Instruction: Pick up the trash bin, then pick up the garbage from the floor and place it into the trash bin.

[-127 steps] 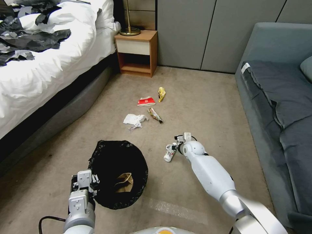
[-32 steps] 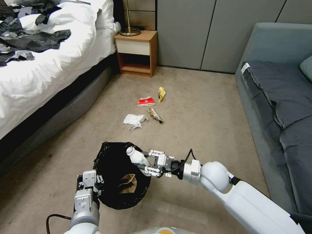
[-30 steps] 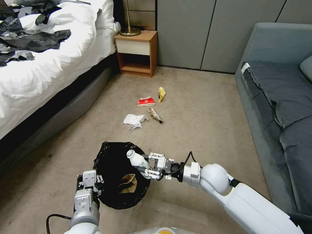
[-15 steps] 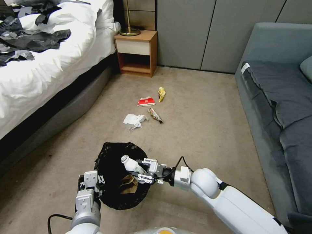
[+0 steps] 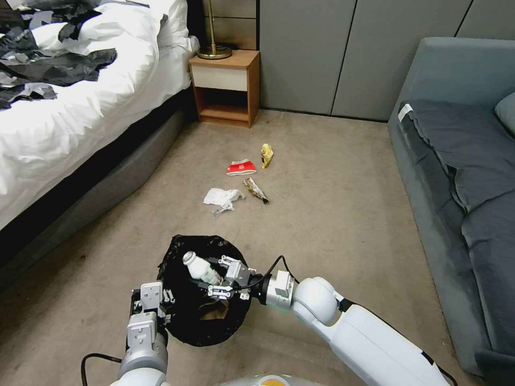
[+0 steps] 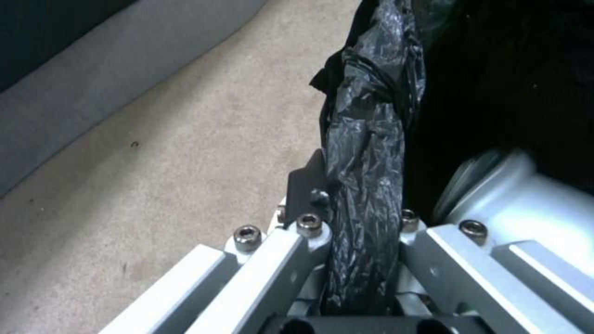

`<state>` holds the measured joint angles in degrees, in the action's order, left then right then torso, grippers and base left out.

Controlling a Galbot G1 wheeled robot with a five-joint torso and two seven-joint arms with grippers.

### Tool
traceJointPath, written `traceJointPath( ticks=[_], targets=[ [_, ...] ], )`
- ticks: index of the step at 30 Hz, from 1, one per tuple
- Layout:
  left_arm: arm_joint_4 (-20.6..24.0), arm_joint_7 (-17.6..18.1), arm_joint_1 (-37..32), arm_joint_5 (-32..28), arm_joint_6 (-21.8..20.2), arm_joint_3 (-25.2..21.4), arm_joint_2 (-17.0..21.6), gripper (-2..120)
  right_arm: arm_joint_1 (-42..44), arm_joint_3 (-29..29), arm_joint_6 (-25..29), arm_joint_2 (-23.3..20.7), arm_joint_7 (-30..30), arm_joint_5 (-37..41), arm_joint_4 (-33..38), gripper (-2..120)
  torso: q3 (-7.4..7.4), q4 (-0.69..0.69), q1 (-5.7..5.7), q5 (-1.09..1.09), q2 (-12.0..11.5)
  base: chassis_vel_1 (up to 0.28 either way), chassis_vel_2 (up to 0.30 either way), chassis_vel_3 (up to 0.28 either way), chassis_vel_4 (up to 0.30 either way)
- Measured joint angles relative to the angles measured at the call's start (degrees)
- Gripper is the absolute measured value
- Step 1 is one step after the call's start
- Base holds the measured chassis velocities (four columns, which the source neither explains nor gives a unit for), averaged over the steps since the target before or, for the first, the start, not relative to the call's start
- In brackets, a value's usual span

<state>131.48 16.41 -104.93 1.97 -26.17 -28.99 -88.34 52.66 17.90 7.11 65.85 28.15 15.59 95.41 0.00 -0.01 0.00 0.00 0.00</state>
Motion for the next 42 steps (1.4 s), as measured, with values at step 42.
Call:
traceJointPath(
  ticks=[42],
  targets=[
    [0.8, -0.4, 1.1, -1.4, 0.0, -1.7, 1.0, 2, 31.5, -30.8, 4.7, 6.4, -24.5, -5.0, 28.9, 100, -0.01, 0.00, 0.00, 0.01, 0.0, 0.000, 0.000, 0.000, 0.000]
  ],
)
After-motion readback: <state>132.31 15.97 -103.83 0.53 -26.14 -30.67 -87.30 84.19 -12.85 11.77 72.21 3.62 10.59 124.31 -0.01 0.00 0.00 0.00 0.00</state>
